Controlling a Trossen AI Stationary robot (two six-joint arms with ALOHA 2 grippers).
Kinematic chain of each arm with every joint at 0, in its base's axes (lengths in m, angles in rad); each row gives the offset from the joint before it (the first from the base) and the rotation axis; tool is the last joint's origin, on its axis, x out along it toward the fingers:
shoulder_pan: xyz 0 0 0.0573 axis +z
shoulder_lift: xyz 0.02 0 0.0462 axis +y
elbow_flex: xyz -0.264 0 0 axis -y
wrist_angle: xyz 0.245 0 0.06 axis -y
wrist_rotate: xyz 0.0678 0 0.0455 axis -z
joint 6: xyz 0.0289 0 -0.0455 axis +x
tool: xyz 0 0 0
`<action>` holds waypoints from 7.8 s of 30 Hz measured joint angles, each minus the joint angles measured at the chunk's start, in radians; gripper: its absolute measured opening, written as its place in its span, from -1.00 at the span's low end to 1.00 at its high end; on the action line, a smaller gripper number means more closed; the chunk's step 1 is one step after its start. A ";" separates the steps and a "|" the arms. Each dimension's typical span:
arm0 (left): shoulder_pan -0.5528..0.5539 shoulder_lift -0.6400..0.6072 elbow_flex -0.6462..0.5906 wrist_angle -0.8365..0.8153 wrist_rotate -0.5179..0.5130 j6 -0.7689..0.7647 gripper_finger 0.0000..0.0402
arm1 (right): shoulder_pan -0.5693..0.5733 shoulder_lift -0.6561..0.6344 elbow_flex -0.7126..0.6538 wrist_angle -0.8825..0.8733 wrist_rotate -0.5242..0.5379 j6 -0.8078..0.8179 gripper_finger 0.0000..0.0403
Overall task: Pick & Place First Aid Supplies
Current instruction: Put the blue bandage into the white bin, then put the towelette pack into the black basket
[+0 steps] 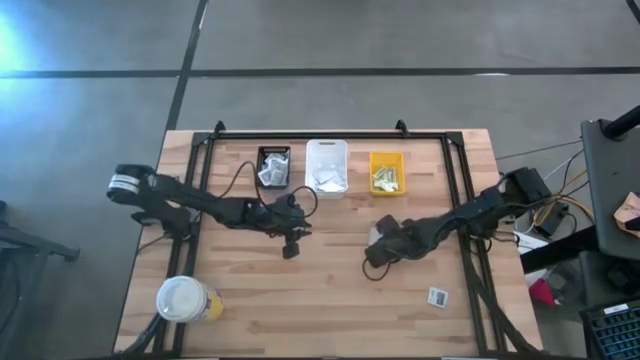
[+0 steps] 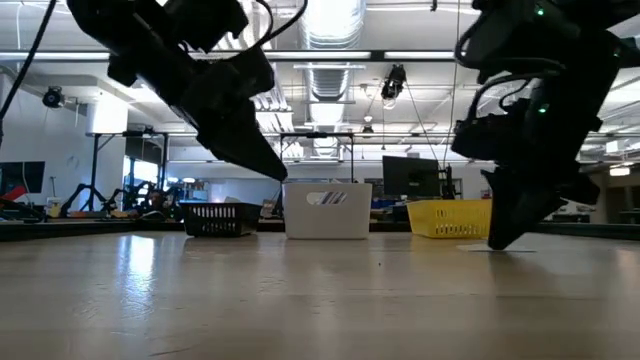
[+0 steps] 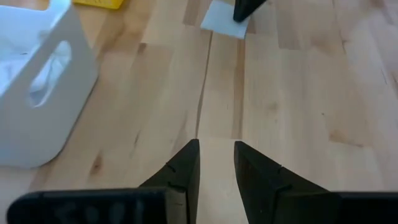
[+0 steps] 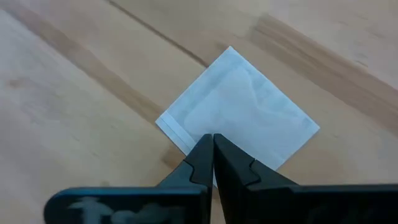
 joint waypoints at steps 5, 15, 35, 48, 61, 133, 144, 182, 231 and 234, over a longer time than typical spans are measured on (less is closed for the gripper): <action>-0.007 0.089 0.000 0.133 -0.001 0.000 -0.53 | -0.002 0.058 0.065 0.002 0.004 -0.050 -0.95; -0.008 0.216 0.000 0.314 0.002 0.031 -0.53 | -0.005 0.165 0.176 0.023 0.004 -0.140 -0.95; -0.008 0.396 0.024 0.541 -0.011 0.056 -0.53 | -0.029 0.384 0.488 0.036 -0.034 -0.459 -0.95; -0.008 0.396 0.020 0.471 0.089 0.070 -0.54 | -0.029 0.394 0.527 0.034 -0.033 -0.483 -0.95; -0.005 0.398 0.021 0.407 0.108 0.070 -0.68 | -0.029 0.384 0.526 0.037 -0.030 -0.483 -0.95; -0.003 0.399 0.019 0.352 0.129 -0.106 -0.74 | 0.081 0.384 0.407 0.215 0.266 -1.643 -0.56; -0.004 0.399 0.019 0.341 0.200 -0.327 -0.74 | 0.072 0.385 0.406 0.234 0.307 -1.543 -0.57; -0.006 -0.005 0.000 -0.059 -0.055 -0.001 -0.74 | 0.069 0.258 0.450 0.104 0.393 -1.385 -0.96; -0.008 -0.022 -0.029 -0.041 -0.060 -0.037 -0.74 | -0.470 0.180 0.463 0.275 0.179 -1.102 -0.68; -0.008 -0.022 -0.029 -0.043 -0.059 -0.037 -0.74 | -0.470 0.169 0.463 0.267 0.182 -1.102 -0.54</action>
